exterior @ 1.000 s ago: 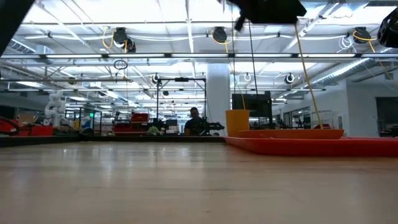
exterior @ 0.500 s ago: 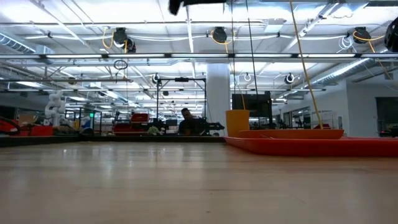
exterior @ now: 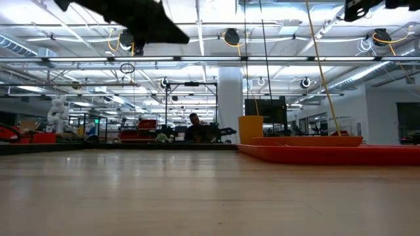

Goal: Pick and place plate/cup/fork/spoon on tray
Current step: Return to Home Position

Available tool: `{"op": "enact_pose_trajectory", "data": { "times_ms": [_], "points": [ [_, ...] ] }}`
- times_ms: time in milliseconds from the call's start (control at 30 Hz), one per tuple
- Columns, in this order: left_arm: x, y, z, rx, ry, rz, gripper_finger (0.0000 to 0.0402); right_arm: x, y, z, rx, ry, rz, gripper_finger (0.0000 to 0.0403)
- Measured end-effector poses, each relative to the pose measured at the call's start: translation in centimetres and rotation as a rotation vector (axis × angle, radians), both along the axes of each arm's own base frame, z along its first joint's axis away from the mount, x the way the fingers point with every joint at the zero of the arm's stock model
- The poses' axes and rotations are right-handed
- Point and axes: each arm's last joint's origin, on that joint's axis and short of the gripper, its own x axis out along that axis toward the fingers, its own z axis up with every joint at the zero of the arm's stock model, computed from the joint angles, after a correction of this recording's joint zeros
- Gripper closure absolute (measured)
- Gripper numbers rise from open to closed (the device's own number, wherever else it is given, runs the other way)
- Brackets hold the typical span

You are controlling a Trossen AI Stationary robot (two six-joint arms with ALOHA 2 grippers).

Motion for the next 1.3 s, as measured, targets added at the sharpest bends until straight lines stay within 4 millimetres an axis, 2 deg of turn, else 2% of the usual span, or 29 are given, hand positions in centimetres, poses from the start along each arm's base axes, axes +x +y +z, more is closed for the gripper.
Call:
{"op": "enact_pose_trajectory", "data": {
  "times_ms": [200,300,467,667,833,967,1133,1300],
  "points": [
    [-1.7,0.8,-2.2,-0.013,0.018,0.026,0.0387,1.0,-1.1,-1.7,-0.017,0.075,0.091,0.0403],
    [-2.5,1.2,-2.7,-0.016,-0.003,0.037,0.0393,1.2,-1.7,-3.1,-0.013,0.072,0.067,0.0403],
    [-3.8,1.8,-2.9,-0.003,-0.028,0.03,0.0393,1.3,-2.5,-5.1,0.021,0.095,0.091,0.0403],
    [-5.3,2.4,-3.2,0.024,-0.065,0.028,0.0396,1.2,-2.9,-6.1,0.055,0.125,0.115,0.0403],
    [-5.7,3.1,-3.6,0.03,-0.128,-0.007,0.0391,0.9,-3.0,-7.4,0.064,0.158,0.127,0.0403],
    [-5.9,3.9,-3.8,0.032,-0.155,-0.008,0.0387,0.7,-3.0,-8.0,0.093,0.129,0.128,0.0403],
    [-5.9,4.6,-3.8,0.017,-0.162,-0.051,0.0398,0.6,-3.1,-7.5,0.096,0.068,0.125,0.0403],
    [-5.9,4.7,-3.8,0.011,-0.162,-0.05,0.0387,0.5,-3.6,-7.2,0.081,0.028,0.095,0.0403]
  ]
}}
